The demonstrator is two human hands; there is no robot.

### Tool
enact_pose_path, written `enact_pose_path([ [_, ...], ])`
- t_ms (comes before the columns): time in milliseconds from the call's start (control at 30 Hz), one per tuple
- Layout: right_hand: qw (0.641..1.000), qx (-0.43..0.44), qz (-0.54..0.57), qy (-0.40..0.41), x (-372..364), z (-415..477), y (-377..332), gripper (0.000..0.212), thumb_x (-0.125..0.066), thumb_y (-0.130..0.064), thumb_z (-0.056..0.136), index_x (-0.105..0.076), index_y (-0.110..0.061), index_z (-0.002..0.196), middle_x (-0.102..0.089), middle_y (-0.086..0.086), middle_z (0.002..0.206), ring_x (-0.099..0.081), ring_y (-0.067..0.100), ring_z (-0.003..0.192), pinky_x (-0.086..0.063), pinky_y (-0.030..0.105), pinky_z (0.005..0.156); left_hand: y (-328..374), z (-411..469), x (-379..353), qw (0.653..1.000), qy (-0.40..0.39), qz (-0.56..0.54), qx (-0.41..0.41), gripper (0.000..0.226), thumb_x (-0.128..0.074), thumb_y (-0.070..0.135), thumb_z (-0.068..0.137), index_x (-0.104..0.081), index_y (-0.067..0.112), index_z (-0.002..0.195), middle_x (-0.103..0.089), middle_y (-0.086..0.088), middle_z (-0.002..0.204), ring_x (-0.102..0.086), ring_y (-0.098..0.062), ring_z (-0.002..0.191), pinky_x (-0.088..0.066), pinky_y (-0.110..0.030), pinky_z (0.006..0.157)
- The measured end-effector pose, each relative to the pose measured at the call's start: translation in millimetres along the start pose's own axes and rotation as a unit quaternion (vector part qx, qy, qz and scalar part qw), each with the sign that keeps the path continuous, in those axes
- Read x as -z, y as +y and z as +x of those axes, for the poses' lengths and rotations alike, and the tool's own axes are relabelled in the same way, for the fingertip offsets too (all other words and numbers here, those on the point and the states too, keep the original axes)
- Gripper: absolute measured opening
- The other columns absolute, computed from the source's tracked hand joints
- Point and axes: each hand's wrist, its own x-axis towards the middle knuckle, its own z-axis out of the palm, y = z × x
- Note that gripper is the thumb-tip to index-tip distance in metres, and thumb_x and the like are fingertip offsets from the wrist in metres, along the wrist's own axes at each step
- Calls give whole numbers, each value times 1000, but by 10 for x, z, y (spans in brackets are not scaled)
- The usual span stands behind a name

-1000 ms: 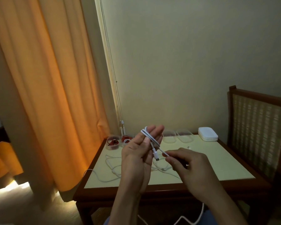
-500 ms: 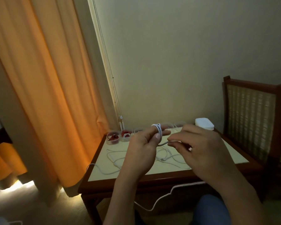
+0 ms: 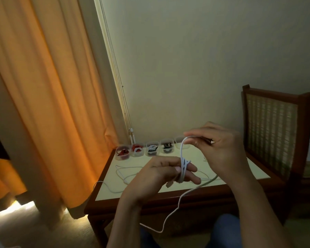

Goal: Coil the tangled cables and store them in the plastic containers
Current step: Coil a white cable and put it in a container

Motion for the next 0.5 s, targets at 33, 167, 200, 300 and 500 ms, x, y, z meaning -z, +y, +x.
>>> enact_pose_path([
  [33,1000,-21,19,2,-25,-2,6,16,-81,-17,82,-81,-20,98,-70,-10,80,-65,10,74,-49,19,65,-7,-1,2,1000,-4,-29,-8,40,-34,-5,100,-70,0,115,-78,-17,103,-70,-32,110,-51,-38,96],
  [167,991,-100,86,-32,-169,-97,104,17,-75,-16,87,-80,-25,100,-73,-10,81,-68,6,78,-49,12,71,-11,6,-21,989,-1,-126,-76,40,-34,0,92,-71,-5,107,-75,-25,96,-70,-41,103,-52,-36,94],
  [200,984,-122,115,-52,-208,-143,151,19,-73,-14,89,-80,-27,102,-75,-7,84,-69,8,80,-53,20,73,-15,15,-24,983,3,-155,-96,41,-36,3,87,-70,-5,108,-75,-26,97,-70,-41,102,-53,-37,93],
  [300,966,-179,158,-98,-297,-280,212,25,-68,-15,94,-79,-36,102,-75,-5,85,-68,8,78,-55,32,69,-20,25,-39,961,32,-238,-136,47,-37,6,81,-73,-4,110,-74,-23,102,-69,-33,102,-56,-34,88],
  [500,977,-150,90,-121,-291,-408,180,23,-71,-20,93,-77,-41,100,-65,-12,67,-64,11,67,-47,18,66,7,61,-138,883,139,-422,-148,48,-29,-2,88,-63,-11,121,-70,-30,118,-68,-36,116,-58,-35,95],
])
